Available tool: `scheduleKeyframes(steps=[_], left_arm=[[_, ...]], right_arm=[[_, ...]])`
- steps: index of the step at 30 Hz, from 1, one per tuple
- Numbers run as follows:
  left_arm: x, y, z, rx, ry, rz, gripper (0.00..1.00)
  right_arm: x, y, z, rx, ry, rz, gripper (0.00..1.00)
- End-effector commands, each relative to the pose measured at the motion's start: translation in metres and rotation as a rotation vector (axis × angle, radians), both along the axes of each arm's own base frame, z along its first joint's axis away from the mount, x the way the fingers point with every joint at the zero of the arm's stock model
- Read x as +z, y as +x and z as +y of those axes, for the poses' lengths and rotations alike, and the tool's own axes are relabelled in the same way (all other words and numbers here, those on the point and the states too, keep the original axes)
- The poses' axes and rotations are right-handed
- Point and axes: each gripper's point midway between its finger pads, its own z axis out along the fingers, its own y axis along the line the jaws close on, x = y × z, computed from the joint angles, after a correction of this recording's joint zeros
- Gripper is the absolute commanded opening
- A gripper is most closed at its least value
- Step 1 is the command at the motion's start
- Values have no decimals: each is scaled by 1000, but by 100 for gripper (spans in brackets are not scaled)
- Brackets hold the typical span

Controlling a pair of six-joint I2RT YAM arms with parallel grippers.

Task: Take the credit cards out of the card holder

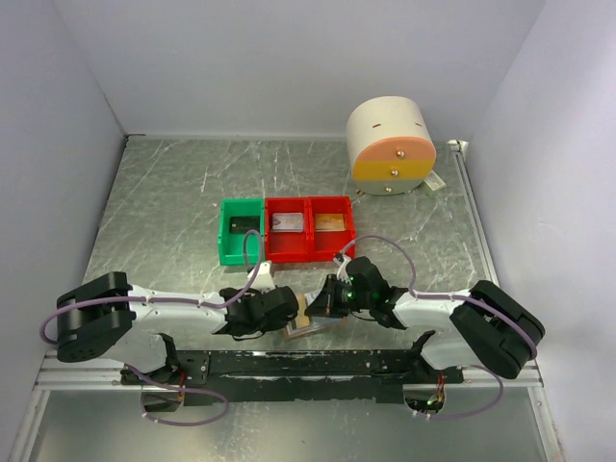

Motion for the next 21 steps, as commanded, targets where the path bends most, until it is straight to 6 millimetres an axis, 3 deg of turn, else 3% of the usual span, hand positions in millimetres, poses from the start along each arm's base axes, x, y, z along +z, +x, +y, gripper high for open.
scheduleKeyframes(steps=[1, 9, 17, 21], left_arm=[[-26, -11, 21, -11, 102, 52, 31], [-25, -11, 15, -20, 114, 48, 32], [2, -5, -11, -45, -13, -29, 50], [-7, -7, -4, -29, 35, -11, 49]], right_arm=[[2, 0, -2, 14, 12, -11, 1], [4, 6, 0, 24, -13, -34, 3], [-2, -1, 4, 62, 7, 0, 6], [-7, -3, 5, 69, 5, 17, 7]])
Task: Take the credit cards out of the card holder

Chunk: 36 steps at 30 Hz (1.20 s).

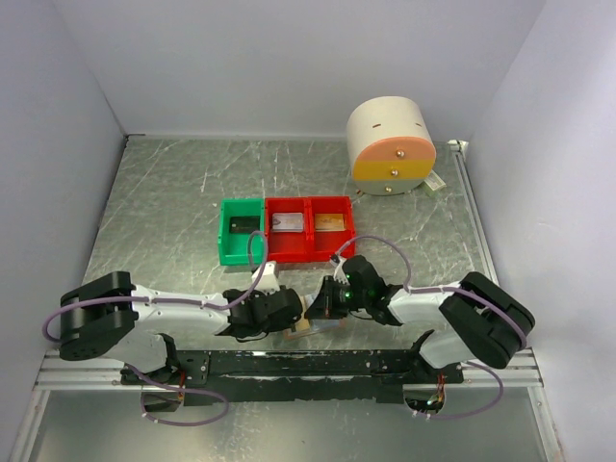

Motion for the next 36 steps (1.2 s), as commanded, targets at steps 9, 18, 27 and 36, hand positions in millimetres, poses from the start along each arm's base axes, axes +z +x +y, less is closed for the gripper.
scheduleKeyframes(steps=[9, 18, 27, 36], left_arm=[[-37, -11, 28, 21, 238, 81, 40], [-38, -11, 29, 26, 256, 84, 38], [-36, -11, 29, 29, 231, 79, 38], [-38, -12, 27, 19, 236, 82, 37]], right_arm=[[10, 7, 7, 12, 31, -30, 13], [8, 10, 4, -8, 14, -36, 11], [18, 12, -1, -14, 16, -76, 0], [5, 9, -2, 9, -15, -43, 20]])
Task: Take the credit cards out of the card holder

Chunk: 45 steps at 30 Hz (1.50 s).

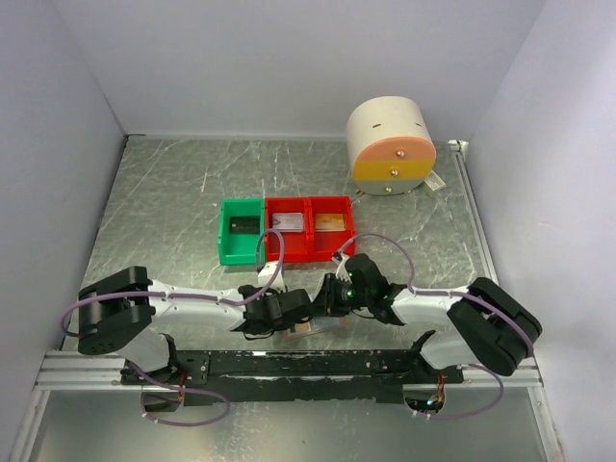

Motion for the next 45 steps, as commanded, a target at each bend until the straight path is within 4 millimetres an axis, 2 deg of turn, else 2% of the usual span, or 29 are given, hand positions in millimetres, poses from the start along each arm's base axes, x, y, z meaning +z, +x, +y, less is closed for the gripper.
scheduleKeyframes(steps=[1, 10, 21, 25, 31, 40, 42, 45], left_arm=[[-32, -14, 21, -12, 98, 66, 37], [-30, -12, 19, -18, 86, 56, 35], [-29, -12, 17, -30, 73, 49, 32], [-28, -12, 15, -29, 64, 47, 33], [-26, -12, 19, -21, 62, 43, 33], [-26, -13, 21, -19, 58, 43, 32], [-25, -13, 20, -20, 58, 41, 33], [-18, -12, 11, -39, 29, 22, 40]], right_arm=[[-5, 3, 3, 28, -19, -1, 22], [-21, 0, 6, 50, -31, 41, 20], [8, -5, 21, 71, 134, 47, 6], [18, -5, 24, 66, 172, 48, 0], [15, 4, 13, 12, 94, 14, 0], [7, 3, 1, 4, 61, 26, 0], [5, 1, 2, 26, 57, 35, 7], [-1, -3, 5, 62, 52, 58, 13]])
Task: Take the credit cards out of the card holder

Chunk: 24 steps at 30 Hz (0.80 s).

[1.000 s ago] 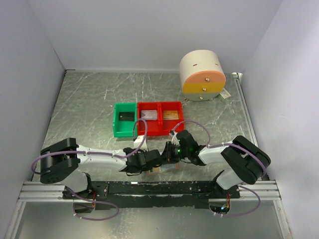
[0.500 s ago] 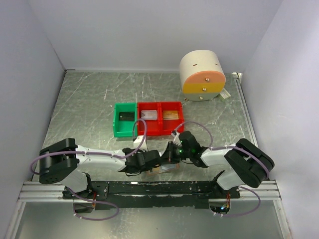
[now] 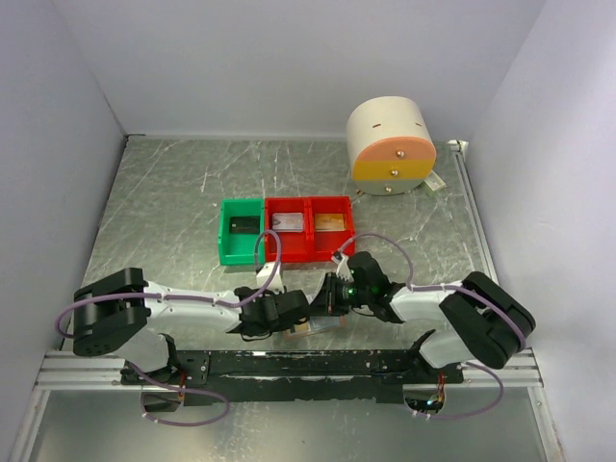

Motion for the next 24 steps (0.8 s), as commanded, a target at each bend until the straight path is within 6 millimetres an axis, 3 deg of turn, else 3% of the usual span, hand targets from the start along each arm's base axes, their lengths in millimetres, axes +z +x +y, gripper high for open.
scheduleKeyframes(steps=[1, 5, 9, 17, 24], left_arm=[[-17, -10, 7, -28, 33, 30, 40], [-10, -9, -4, -44, -45, 14, 39], [-10, -10, 2, -24, -66, 12, 34], [-11, -11, 0, -44, -73, 14, 27], [-15, -12, -6, -56, -57, 23, 26]], right_arm=[[-8, -4, 2, 53, -15, 21, 15], [-15, -6, 2, 72, -34, 34, 20], [-24, -7, -1, 62, -60, 53, 20], [-17, -11, 8, 69, 33, 84, 20], [-4, -11, 14, 73, 91, 74, 7]])
